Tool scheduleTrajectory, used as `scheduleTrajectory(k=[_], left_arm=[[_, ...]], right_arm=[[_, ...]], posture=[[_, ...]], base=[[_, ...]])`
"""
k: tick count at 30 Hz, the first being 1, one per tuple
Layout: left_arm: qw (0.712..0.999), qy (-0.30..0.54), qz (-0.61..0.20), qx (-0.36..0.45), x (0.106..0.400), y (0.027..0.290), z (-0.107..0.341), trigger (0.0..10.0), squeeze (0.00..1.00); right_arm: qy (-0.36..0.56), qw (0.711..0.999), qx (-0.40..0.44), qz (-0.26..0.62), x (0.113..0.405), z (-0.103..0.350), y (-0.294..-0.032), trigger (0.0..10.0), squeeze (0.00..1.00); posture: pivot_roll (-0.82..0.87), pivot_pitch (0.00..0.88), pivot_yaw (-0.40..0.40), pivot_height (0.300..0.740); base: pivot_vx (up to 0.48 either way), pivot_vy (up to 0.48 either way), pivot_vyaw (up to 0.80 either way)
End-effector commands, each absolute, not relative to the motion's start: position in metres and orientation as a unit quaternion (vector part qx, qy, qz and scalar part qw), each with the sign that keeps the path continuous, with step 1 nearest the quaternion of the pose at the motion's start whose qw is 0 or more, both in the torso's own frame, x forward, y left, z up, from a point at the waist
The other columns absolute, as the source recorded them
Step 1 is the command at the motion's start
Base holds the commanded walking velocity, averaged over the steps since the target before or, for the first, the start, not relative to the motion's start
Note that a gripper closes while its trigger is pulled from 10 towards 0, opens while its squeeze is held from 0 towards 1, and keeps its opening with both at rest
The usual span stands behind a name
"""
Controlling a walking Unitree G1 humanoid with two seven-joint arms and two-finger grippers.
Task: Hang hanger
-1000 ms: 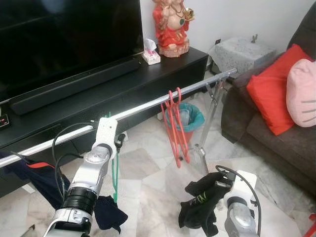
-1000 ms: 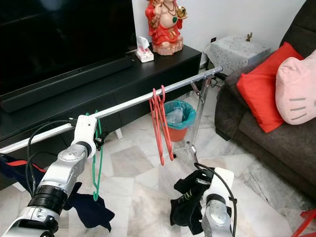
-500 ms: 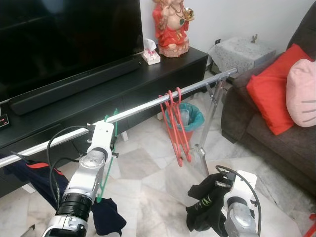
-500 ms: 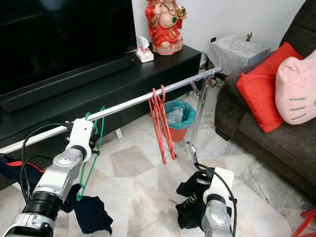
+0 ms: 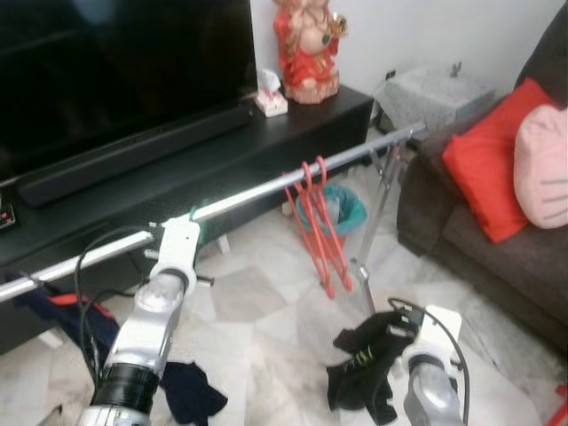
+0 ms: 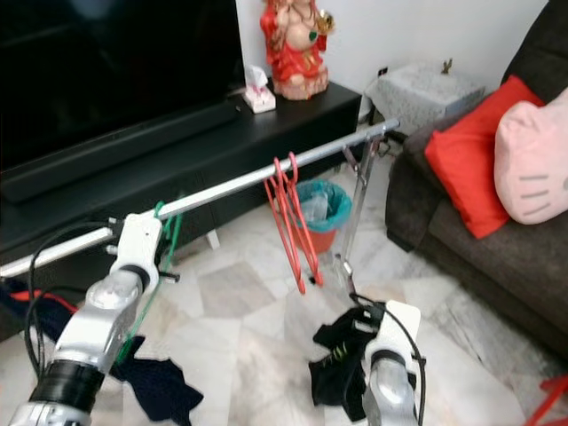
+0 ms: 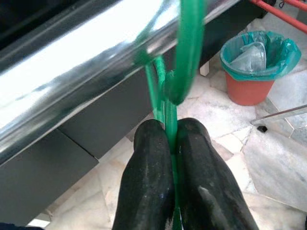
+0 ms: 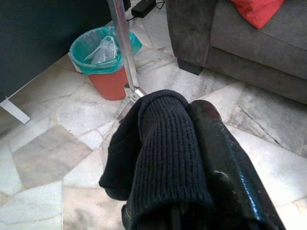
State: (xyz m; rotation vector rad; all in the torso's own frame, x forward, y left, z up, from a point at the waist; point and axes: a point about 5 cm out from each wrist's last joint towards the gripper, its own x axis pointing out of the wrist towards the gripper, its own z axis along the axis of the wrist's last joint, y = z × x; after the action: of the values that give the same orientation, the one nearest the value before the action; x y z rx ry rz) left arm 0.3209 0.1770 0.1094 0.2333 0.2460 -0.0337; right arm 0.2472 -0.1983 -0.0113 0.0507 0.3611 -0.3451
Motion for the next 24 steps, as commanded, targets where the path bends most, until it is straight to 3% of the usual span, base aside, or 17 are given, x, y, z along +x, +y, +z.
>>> scheduleTrajectory(k=[1, 16, 17, 18, 24], left_arm=[[0.985, 0.124, -0.021, 0.118, 0.318, 0.179, 0.111, 0.0, 0.0], [0.991, 0.093, -0.027, 0.089, 0.303, 0.179, 0.12, 0.0, 0.0], [0.993, 0.078, -0.049, 0.075, 0.299, 0.175, 0.12, 2.5, 0.0], [0.993, 0.069, -0.064, 0.071, 0.296, 0.173, 0.121, 10.0, 0.0], [0.993, 0.063, -0.078, 0.065, 0.281, 0.181, 0.11, 10.0, 0.0]], right_arm=[[0.166, 0.972, 0.026, -0.167, 0.252, -0.007, -0.197, 10.0, 0.0], [0.167, 0.972, 0.024, -0.163, 0.252, -0.008, -0.196, 10.0, 0.0], [0.167, 0.972, 0.024, -0.162, 0.251, -0.008, -0.196, 10.0, 0.0], [0.167, 0.972, 0.024, -0.162, 0.251, -0.008, -0.196, 10.0, 0.0], [0.17, 0.972, 0.022, -0.16, 0.25, -0.009, -0.197, 10.0, 0.0]], posture=[[-0.08, 0.0, 0.039, 0.74], [-0.08, 0.0, 0.039, 0.74], [-0.09, 0.0, 0.038, 0.74], [-0.09, 0.0, 0.038, 0.74], [-0.09, 0.0, 0.034, 0.74]], base=[[0.0, 0.0, 0.0], [0.0, 0.0, 0.0], [0.0, 0.0, 0.0], [0.0, 0.0, 0.0], [0.0, 0.0, 0.0]])
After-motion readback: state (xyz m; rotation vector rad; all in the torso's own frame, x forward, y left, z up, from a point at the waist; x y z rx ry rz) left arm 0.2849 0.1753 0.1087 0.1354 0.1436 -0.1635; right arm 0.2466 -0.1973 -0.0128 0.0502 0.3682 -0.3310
